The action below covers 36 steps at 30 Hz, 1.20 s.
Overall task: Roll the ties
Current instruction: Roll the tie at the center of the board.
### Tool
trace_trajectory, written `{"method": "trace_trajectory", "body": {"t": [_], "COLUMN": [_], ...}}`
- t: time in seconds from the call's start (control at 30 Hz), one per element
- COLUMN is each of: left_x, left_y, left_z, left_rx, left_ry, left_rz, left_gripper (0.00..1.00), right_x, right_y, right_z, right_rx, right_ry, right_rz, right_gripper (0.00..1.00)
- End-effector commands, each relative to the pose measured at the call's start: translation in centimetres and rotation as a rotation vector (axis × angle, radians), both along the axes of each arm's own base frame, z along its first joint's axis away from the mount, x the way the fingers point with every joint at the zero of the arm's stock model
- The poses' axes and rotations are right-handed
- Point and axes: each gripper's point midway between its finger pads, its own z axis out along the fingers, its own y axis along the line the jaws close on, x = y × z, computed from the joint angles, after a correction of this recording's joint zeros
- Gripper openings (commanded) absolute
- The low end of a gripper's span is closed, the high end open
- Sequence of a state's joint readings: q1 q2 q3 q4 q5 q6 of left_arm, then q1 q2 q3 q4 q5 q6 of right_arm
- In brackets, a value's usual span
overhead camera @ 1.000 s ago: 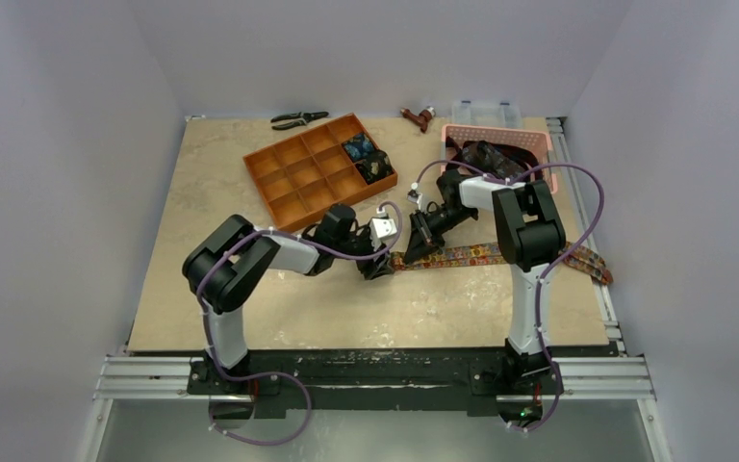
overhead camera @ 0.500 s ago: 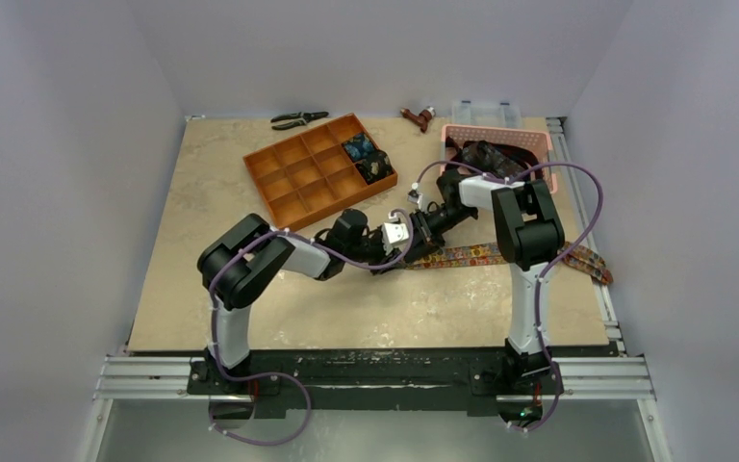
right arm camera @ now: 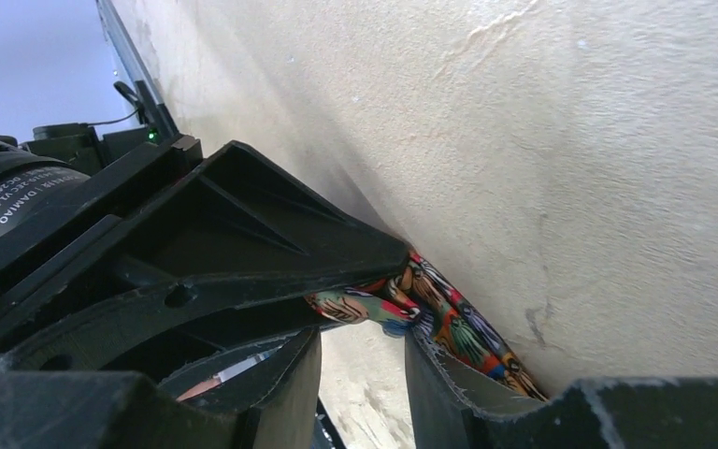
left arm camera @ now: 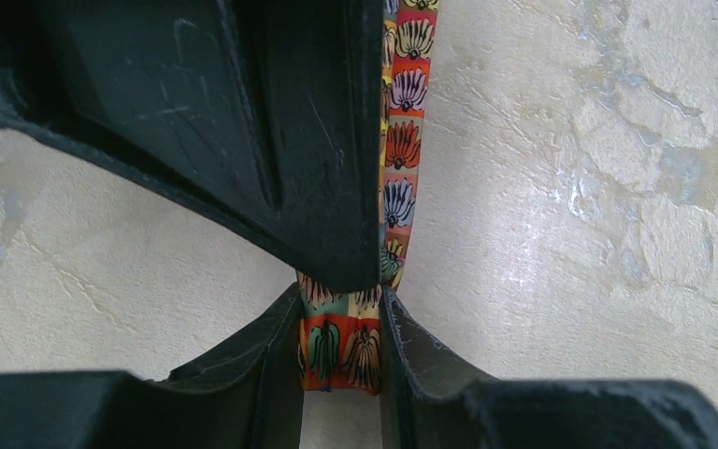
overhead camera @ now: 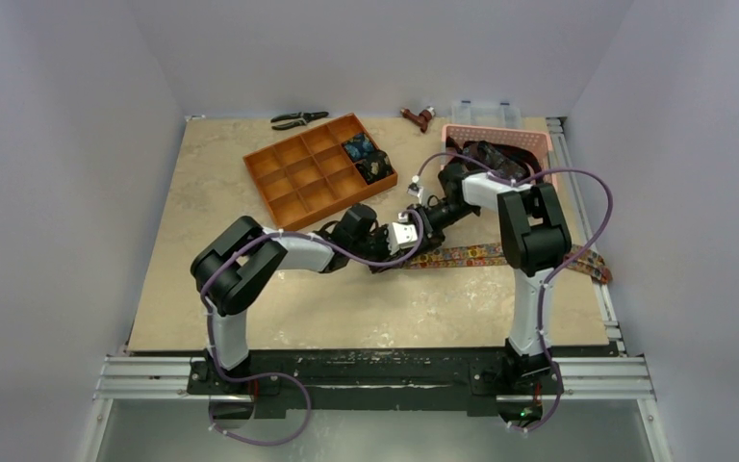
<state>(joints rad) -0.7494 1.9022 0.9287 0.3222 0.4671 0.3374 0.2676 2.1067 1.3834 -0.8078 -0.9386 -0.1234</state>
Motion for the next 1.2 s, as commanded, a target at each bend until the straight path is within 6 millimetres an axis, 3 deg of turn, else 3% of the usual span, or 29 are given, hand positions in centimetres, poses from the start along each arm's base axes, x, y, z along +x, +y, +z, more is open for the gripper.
{"method": "trace_trajectory", "body": {"t": [0.0,0.2,0.37,0.63,0.8,1.03,1.1,1.17], "left_x": [-1.5,-1.6,-1.9,-2.0,-1.4,-0.8,-0.9,-1.2], "left_y": [3.1,3.2,2.9,1.6,1.1,-0.4,-0.8,-0.7], "left_z": [-4.1,-4.4,-4.1,-2.1,-0.9,-1.8,-2.4,-3.1], "left_rx": [0.191,0.219,0.205,0.008,-0.104,-0.188,-0.19,-0.147], "left_ry": [0.095,0.107,0.123,0.164,0.125,0.163,0.171,0.153], "left_rz": [0.033,0.04,0.029,-0.013,-0.019,0.001,-0.004,-0.008], "left_gripper": [0.24,0.24,0.27,0.54,0.58,0.53,0.45,0.29], "right_x": [0.0,0.7,0.8,-0.2,0.3,0.4,0.6,0.9], "right_y": [1.6,1.4,0.2,-2.7,-3.6,-4.1,-4.1,-3.6], "right_z": [1.1,-0.9,-3.4,-7.1,-8.3,-9.1,-9.0,-8.3], "right_rx": [0.054,0.002,-0.095,-0.242,-0.302,-0.34,-0.334,-0.305], "right_ry": [-0.003,0.01,0.018,0.011,-0.014,-0.028,-0.034,-0.042], "right_rz": [0.017,0.008,0.01,0.05,0.051,0.052,0.053,0.054], "right_gripper": [0.38,0.29,0.0,0.0,0.0,0.0,0.0,0.0]}}
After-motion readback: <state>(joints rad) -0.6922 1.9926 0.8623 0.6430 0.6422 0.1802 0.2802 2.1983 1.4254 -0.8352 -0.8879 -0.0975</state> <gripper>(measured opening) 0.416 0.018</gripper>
